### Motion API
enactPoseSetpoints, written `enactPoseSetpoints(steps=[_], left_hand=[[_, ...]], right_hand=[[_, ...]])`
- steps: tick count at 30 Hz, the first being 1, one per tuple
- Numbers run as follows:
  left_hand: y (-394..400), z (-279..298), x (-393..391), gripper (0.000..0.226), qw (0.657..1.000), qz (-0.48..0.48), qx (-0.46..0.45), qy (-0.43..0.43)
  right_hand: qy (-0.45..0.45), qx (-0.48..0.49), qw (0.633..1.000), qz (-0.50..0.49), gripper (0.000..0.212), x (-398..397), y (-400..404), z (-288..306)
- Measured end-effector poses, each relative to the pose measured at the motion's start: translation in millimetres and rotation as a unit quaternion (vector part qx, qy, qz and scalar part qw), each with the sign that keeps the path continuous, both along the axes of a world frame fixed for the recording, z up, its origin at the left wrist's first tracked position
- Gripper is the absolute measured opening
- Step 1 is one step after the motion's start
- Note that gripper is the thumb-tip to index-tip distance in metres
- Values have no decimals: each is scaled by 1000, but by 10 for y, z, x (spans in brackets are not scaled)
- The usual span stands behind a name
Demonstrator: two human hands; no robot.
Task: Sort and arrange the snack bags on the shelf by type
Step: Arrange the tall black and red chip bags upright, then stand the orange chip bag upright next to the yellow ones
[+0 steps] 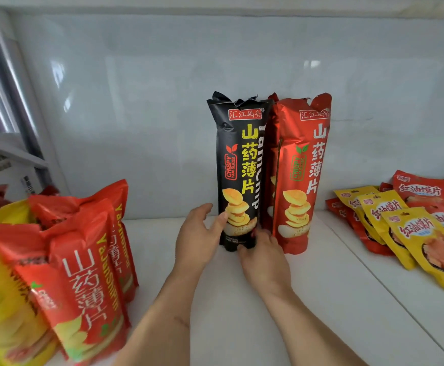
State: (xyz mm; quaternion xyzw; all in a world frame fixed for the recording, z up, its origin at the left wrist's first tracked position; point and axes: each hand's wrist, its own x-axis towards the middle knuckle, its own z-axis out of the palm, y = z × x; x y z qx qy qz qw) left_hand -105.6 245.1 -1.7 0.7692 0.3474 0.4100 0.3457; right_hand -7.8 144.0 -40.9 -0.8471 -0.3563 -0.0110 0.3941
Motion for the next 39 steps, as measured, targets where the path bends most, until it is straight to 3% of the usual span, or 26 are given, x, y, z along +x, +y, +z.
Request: enactPoseSetpoints(steps=[3,6,8,12,21,27,30,33,36,39], left_hand=[[-212,-65,-152,36,975,79,168,123],[-400,-163,-286,14,913,117,351,173],[-484,-216,-392,7,887,128,408,173],[-665,-276,-664,30,861,132,453,187],[-963,-172,-1334,19,875,177,431,129],[-938,-123,-1786,16,856,260,447,19],[-859,-228,-1934,33,873,298,385,-19],[-795,-328,-1988,51,907,276,313,-51],[-821,-358,-1982,58,945,233,191,-129],[-855,-381,-1994,68,958,208,65,-185]], right_hand=[[-131,-55,989,40,33,-52,-184,81],[-238,-116,960,93,30,-100,-351,176],[-281,-144,942,115,30,-150,-448,253],[-323,-158,922,141,29,-353,-571,331],[-284,-84,933,205,33,-890,-516,304],[-100,18,963,249,40,-1183,-303,358],[49,94,957,269,45,-1367,-201,389],[158,138,934,290,56,-1539,-134,414],[202,155,915,314,71,-1675,-112,385],[214,145,909,326,72,-1791,-101,302]])
